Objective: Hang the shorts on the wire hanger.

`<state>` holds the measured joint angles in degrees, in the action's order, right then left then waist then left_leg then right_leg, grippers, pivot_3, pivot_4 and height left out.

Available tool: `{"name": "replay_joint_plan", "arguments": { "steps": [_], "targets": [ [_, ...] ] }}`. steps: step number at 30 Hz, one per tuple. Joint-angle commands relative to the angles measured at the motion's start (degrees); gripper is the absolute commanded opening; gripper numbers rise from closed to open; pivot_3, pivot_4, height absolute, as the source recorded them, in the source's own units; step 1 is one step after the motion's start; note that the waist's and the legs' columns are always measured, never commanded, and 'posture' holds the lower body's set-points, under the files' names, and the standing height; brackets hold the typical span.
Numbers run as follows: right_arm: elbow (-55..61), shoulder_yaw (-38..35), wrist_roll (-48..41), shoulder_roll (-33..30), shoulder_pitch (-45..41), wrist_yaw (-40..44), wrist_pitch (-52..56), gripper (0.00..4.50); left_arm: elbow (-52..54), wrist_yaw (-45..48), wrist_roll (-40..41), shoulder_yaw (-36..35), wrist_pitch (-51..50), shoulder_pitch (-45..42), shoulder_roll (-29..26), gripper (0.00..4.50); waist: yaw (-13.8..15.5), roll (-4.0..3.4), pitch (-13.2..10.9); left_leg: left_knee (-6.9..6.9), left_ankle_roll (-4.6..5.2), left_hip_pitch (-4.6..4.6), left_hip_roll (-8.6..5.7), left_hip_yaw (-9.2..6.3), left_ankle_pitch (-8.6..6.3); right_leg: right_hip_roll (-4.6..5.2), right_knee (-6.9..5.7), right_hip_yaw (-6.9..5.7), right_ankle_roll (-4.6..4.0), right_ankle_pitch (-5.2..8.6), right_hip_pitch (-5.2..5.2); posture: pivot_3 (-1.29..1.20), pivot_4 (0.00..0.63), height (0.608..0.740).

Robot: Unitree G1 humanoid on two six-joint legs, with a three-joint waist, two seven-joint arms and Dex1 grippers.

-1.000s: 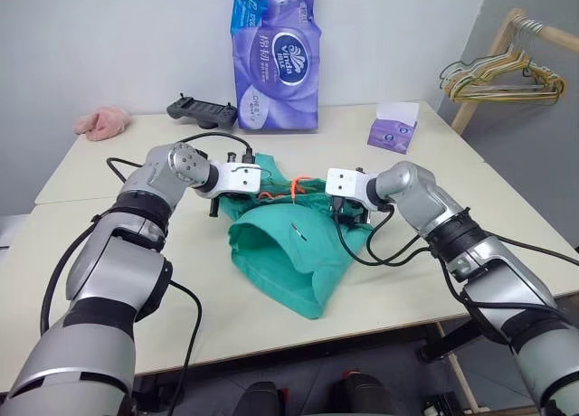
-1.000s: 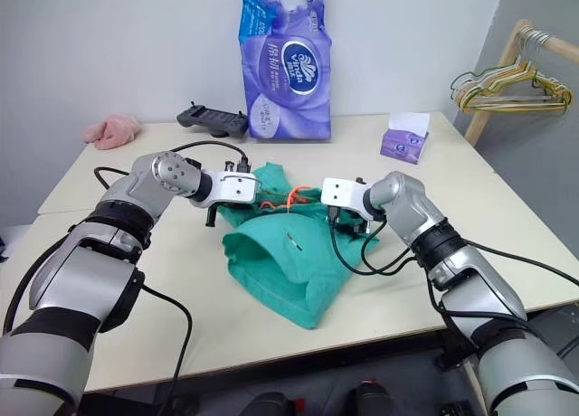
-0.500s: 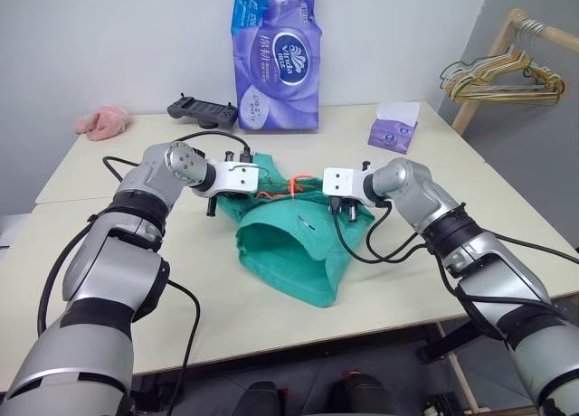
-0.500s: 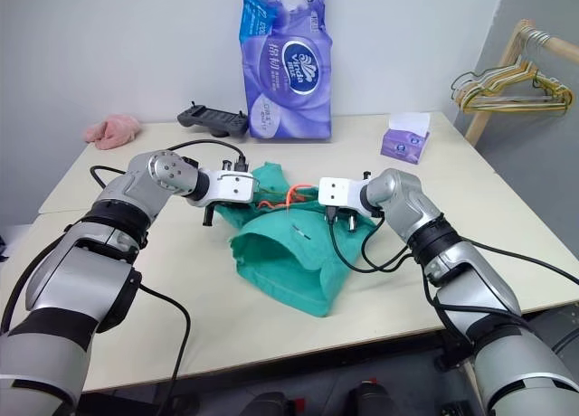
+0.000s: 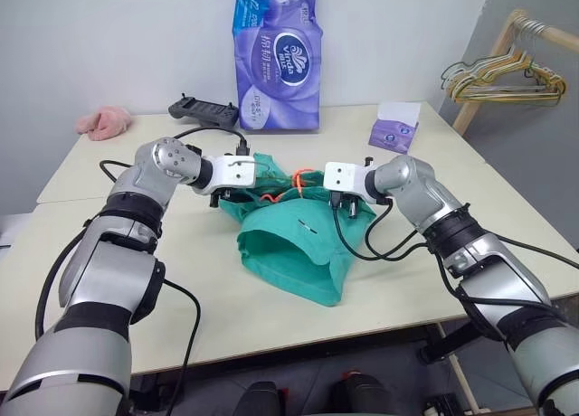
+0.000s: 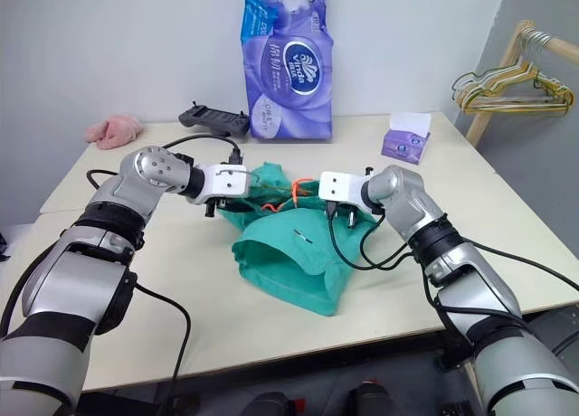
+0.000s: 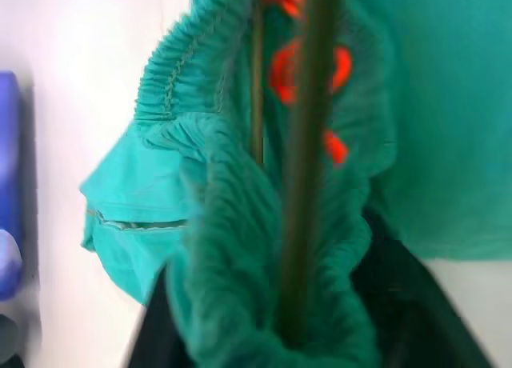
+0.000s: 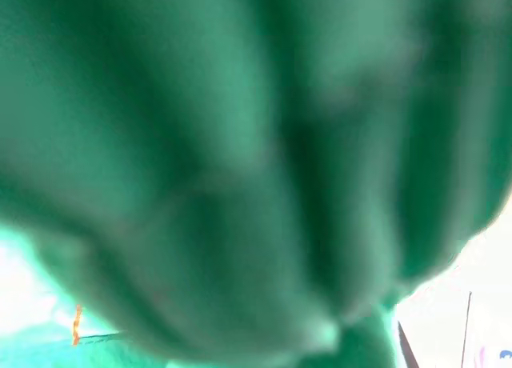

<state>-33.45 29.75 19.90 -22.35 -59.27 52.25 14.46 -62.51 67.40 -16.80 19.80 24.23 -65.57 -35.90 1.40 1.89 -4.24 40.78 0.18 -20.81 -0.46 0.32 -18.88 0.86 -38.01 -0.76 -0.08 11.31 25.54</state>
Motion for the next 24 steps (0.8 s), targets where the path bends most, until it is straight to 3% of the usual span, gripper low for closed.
{"name": "replay_joint_plan", "arguments": {
  "steps": [1, 6, 12, 24],
  "targets": [
    [3.1, -3.0, -1.0, -0.9, 0.4, -0.1, 0.8, 0.00, 3.2, 3.9, 5.3, -4.5, -2.5, -1.1, -0.8, 2.92, 0.0, 0.00, 0.0, 0.00, 0.00, 0.00, 0.01, 0.00, 0.00, -0.01, 0.00, 0.00, 0.00, 0.00, 0.00, 0.10, 0.004, 0.740],
    [3.0, -4.0, -0.9, -3.0, 1.5, 0.2, 0.3, 0.00, 8.1, 10.5, 10.8, -8.3, -9.2, -0.9, -2.3, 4.48, 0.0, 0.00, 0.0, 0.00, 0.00, -0.01, 0.01, 0.00, 0.00, -0.01, 0.01, -0.01, 0.00, 0.00, 0.00, 0.11, 0.003, 0.740],
    [0.3, -4.8, -1.2, -5.0, 1.4, -0.3, -1.1, 0.00, 14.8, 17.0, 17.2, -12.2, -20.0, 0.4, -4.7, 4.48, -0.1, 0.00, 0.0, -0.01, 0.00, 0.00, 0.02, 0.00, 0.00, -0.04, 0.02, 0.00, 0.00, 0.00, 0.00, 0.11, 0.003, 0.740],
    [-0.6, -8.2, -2.4, -8.7, 3.8, -0.4, -0.5, 0.00, 24.7, 14.5, 26.5, -19.2, -35.1, 3.9, -4.4, 4.48, -0.1, -0.01, 0.0, 0.00, 0.00, 0.00, 0.02, -0.01, 0.00, -0.03, 0.02, 0.02, 0.00, 0.00, 0.00, 0.10, 0.017, 0.740]
  ]
}}
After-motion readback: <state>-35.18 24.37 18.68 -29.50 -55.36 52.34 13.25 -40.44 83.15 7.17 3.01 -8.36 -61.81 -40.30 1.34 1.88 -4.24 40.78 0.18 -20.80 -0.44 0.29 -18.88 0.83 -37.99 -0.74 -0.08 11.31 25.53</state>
